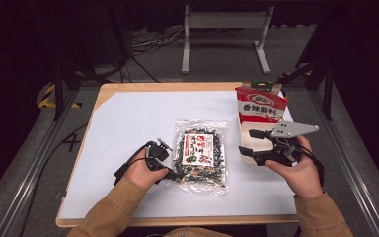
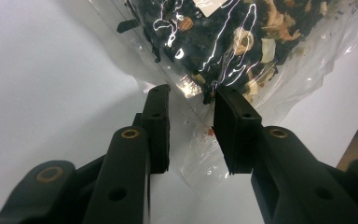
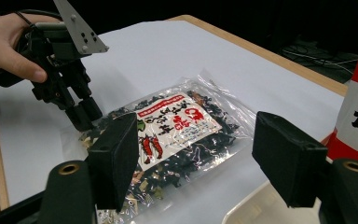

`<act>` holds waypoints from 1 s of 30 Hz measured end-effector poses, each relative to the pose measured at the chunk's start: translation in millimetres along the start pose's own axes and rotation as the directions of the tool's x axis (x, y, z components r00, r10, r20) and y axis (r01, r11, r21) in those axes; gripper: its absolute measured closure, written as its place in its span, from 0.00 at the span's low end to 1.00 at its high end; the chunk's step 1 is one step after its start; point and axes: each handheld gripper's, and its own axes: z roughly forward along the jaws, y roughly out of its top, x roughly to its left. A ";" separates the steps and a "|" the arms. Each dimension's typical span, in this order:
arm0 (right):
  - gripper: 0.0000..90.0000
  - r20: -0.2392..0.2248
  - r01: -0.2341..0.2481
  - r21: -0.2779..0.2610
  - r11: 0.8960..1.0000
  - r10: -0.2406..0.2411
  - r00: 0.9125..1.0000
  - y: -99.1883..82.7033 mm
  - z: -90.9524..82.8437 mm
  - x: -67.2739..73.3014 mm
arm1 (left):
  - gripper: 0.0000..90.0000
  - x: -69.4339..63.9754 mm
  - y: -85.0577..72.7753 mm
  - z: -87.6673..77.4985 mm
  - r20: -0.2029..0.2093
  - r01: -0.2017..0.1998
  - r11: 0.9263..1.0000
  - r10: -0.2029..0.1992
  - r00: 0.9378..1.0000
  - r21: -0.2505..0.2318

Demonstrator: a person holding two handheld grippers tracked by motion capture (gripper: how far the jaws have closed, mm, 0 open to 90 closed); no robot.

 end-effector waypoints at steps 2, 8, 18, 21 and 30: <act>0.35 -0.003 0.001 0.001 1.000 -0.001 1.000 0.3 1.4 0.4 | 0.76 -0.7 -1.2 0.5 -0.007 -0.008 1.000 0.008 1.000 -0.009; 0.35 -0.011 0.002 0.005 1.000 -0.001 1.000 0.4 4.6 1.0 | 0.85 -1.3 -4.6 0.7 -0.024 -0.012 1.000 0.011 1.000 -0.028; 0.46 -0.037 -0.192 0.063 0.979 0.195 0.980 -11.9 17.8 2.6 | 0.95 -2.6 -10.0 1.4 -0.037 -0.021 0.997 0.018 0.999 -0.071; 0.51 -0.027 -0.281 0.090 0.956 0.284 0.958 -16.7 24.3 4.2 | 0.95 -0.8 -15.3 1.8 -0.024 -0.016 0.994 0.013 1.000 -0.105; 0.46 0.057 -0.366 0.199 0.909 0.362 0.930 -24.1 45.8 9.3 | 0.96 -1.5 -22.1 3.0 -0.028 -0.014 0.988 0.010 1.000 -0.154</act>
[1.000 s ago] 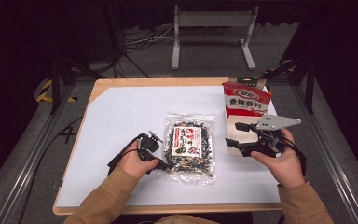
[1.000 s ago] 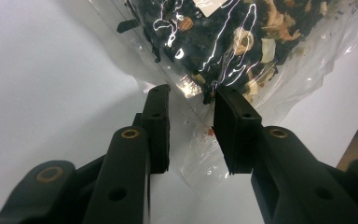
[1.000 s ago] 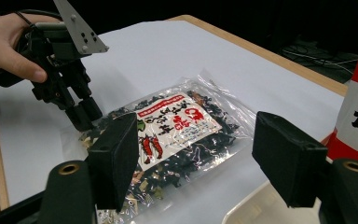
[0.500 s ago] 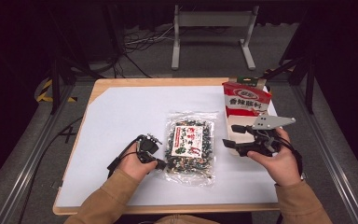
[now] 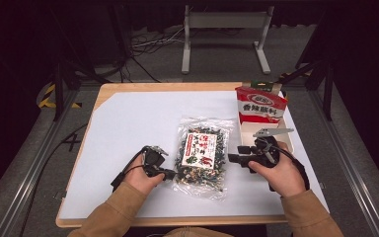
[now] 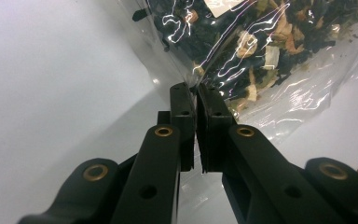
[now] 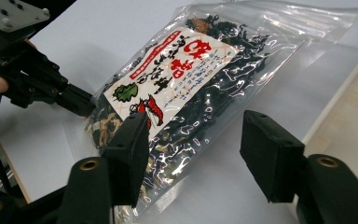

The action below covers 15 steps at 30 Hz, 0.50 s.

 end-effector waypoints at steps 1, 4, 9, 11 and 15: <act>0.45 0.007 -0.008 0.007 1.000 0.008 1.000 -0.2 2.4 0.8 | 0.96 0.3 0.0 -0.1 0.002 0.001 1.000 -0.001 1.000 -0.001; 0.42 0.028 -0.025 0.015 1.000 0.024 0.999 -0.1 9.7 3.3 | 0.95 0.0 -0.1 0.0 0.000 0.002 1.000 -0.002 1.000 -0.001; 0.40 0.077 -0.031 0.023 0.999 0.029 0.997 0.1 19.7 5.0 | 0.95 -0.1 -0.1 -0.1 0.000 0.003 1.000 -0.003 1.000 -0.002; 0.39 0.088 -0.032 0.028 0.999 0.029 0.996 0.0 22.3 6.0 | 0.95 -0.2 -0.3 -0.1 0.001 0.005 1.000 -0.005 1.000 -0.002; 0.38 0.127 -0.014 0.033 0.999 0.010 0.992 -1.5 27.2 12.4 | 0.95 0.0 -0.6 -0.2 0.001 0.006 1.000 -0.006 1.000 -0.003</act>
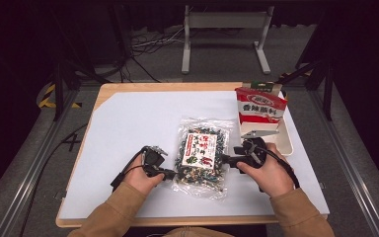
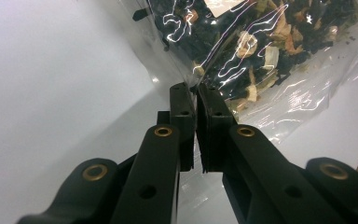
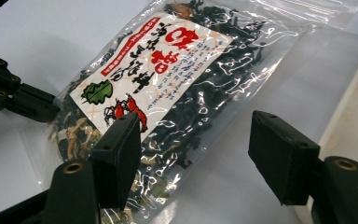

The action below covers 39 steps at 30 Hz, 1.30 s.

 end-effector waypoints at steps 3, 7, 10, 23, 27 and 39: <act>0.37 -0.006 0.008 -0.003 1.000 -0.008 1.000 -0.6 0.4 5.7 | 0.95 -0.5 -0.1 0.1 -0.002 0.001 1.000 -0.001 1.000 0.000; 0.37 0.006 0.018 0.002 1.000 -0.018 1.000 -1.9 2.5 9.6 | 0.95 -0.3 -0.2 0.0 -0.001 0.002 1.000 -0.002 1.000 -0.001; 0.34 -0.070 -0.070 0.097 0.993 0.077 0.995 -6.4 8.2 14.4 | 0.95 0.2 -0.1 -0.1 -0.001 0.000 1.000 0.000 1.000 -0.001; 0.28 -0.002 -0.102 0.131 0.986 0.104 0.995 -13.0 28.0 13.7 | 0.95 -1.0 -0.3 -0.2 -0.005 0.000 1.000 0.000 1.000 0.000; 0.28 -0.007 -0.130 0.128 0.983 0.132 0.991 -12.1 31.3 9.7 | 0.95 -0.8 -0.5 -0.2 0.000 0.002 1.000 -0.002 1.000 -0.001; 0.27 -0.034 -0.154 0.136 0.979 0.160 0.987 -9.0 39.4 9.6 | 0.95 -0.9 -0.7 -0.3 -0.002 -0.003 1.000 0.003 1.000 0.001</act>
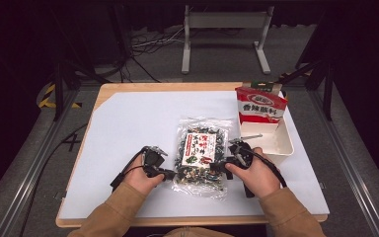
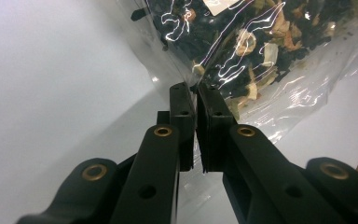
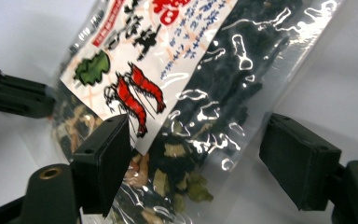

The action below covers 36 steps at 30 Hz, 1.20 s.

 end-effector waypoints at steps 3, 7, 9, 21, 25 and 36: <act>0.28 -0.021 0.012 -0.021 1.000 -0.012 1.000 4.1 -0.5 3.0 | 0.95 -0.1 0.0 0.0 -0.001 -0.008 1.000 0.008 1.000 0.003; 0.33 -0.022 0.041 -0.047 0.998 -0.042 0.999 10.1 1.4 5.4 | 0.95 -0.4 -0.3 0.0 -0.005 -0.011 1.000 0.011 1.000 0.003; 0.37 -0.018 0.054 -0.036 0.998 -0.054 0.998 11.8 2.8 4.3 | 0.95 -0.8 -0.2 -0.1 -0.007 -0.016 1.000 0.016 1.000 0.006; 0.66 -0.069 0.156 -0.020 0.988 -0.157 0.985 15.5 -12.5 -2.6 | 0.93 -3.0 1.7 -0.5 -0.017 -0.027 0.999 0.027 0.999 0.023; 0.68 -0.091 0.174 -0.021 0.985 -0.175 0.980 17.0 -15.4 -1.7 | 0.93 -3.1 2.3 -0.2 -0.019 -0.032 0.999 0.032 0.999 0.026; 0.84 -0.135 0.197 0.000 0.980 -0.196 0.971 22.3 -24.7 1.9 | 0.91 -2.9 2.6 -2.4 -0.008 -0.038 0.999 0.038 0.999 0.032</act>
